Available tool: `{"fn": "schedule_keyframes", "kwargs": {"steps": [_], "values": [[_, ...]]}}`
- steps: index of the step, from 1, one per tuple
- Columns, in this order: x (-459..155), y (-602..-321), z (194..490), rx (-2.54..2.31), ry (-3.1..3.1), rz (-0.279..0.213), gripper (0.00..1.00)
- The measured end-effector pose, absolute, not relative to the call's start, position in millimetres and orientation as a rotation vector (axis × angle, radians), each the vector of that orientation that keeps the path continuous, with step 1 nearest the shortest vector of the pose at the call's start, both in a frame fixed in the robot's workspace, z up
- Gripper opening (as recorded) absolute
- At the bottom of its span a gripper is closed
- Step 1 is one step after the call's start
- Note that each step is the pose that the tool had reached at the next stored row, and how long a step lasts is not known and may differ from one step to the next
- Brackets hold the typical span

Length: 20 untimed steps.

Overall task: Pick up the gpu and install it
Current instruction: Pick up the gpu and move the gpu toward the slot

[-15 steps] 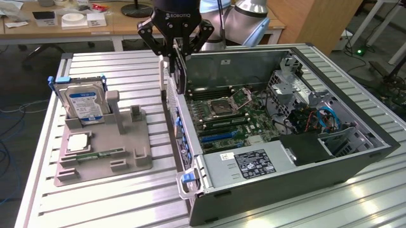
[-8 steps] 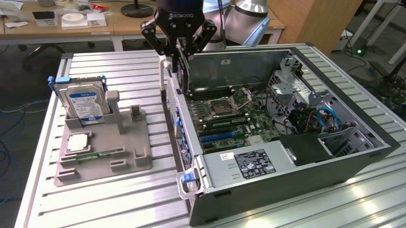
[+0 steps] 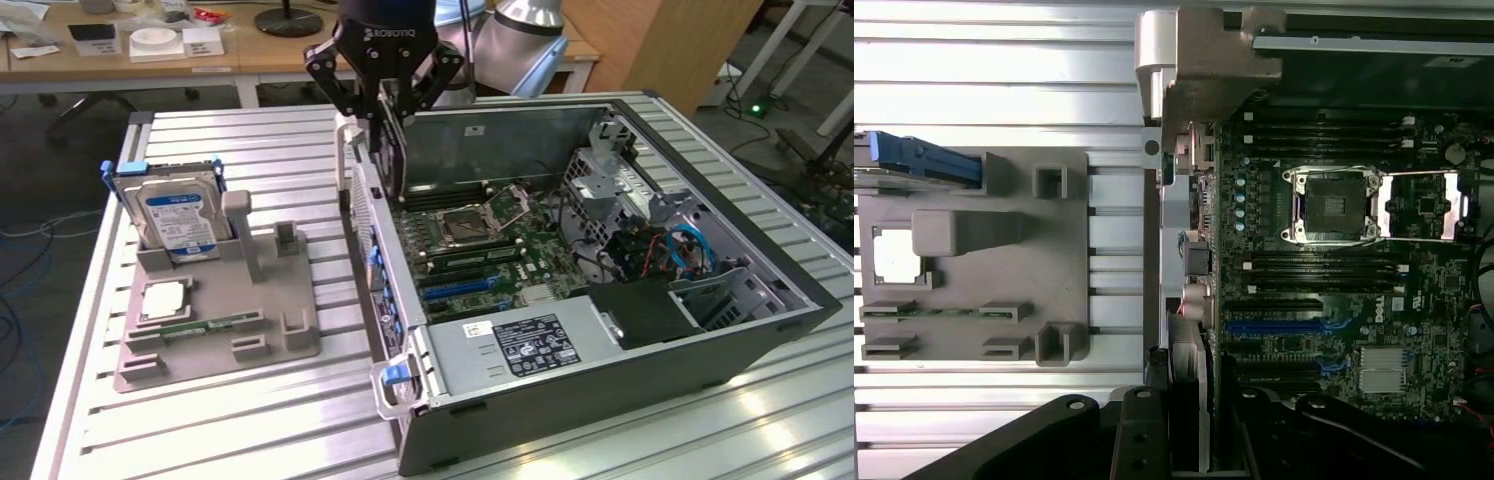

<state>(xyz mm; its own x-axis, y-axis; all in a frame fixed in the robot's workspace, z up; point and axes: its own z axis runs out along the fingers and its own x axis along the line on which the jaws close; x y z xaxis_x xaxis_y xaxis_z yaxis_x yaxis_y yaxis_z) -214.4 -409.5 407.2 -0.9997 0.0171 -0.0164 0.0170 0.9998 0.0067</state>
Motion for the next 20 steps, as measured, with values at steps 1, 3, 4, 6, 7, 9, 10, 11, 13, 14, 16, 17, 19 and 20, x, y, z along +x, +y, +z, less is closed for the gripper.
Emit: {"fn": "schedule_keyframes", "kwargs": {"steps": [1,3,4,6,7,9,10,11,13,14,16,17,19,20], "values": [[-213.4,-409.5,407.2,0.027,3.125,0.010,0.28],[-211.6,-409.5,407.2,0.027,3.125,0.010,0.28],[-210.6,-409.5,407.2,0.027,3.125,0.010,0.28],[-208.6,-409.5,407.1,0.027,3.125,0.010,0.28],[-207.6,-409.5,407.1,0.027,3.125,0.010,0.28],[-205.7,-409.5,407.1,0.027,3.125,0.010,0.28],[-204.7,-409.5,407.1,0.027,3.125,0.010,0.28],[-203.8,-409.5,407.1,0.027,3.125,0.010,0.28],[-202.0,-409.5,407.1,0.027,3.125,0.010,0.28],[-201.1,-409.5,407.0,0.027,3.125,0.010,0.28],[-199.2,-409.5,407.0,0.027,3.125,0.010,0.28],[-198.2,-409.5,407.0,0.027,3.125,0.010,0.28],[-196.2,-409.5,407.0,0.027,3.125,0.010,0.28],[-195.2,-409.5,407.0,0.027,3.125,0.010,0.28]]}}
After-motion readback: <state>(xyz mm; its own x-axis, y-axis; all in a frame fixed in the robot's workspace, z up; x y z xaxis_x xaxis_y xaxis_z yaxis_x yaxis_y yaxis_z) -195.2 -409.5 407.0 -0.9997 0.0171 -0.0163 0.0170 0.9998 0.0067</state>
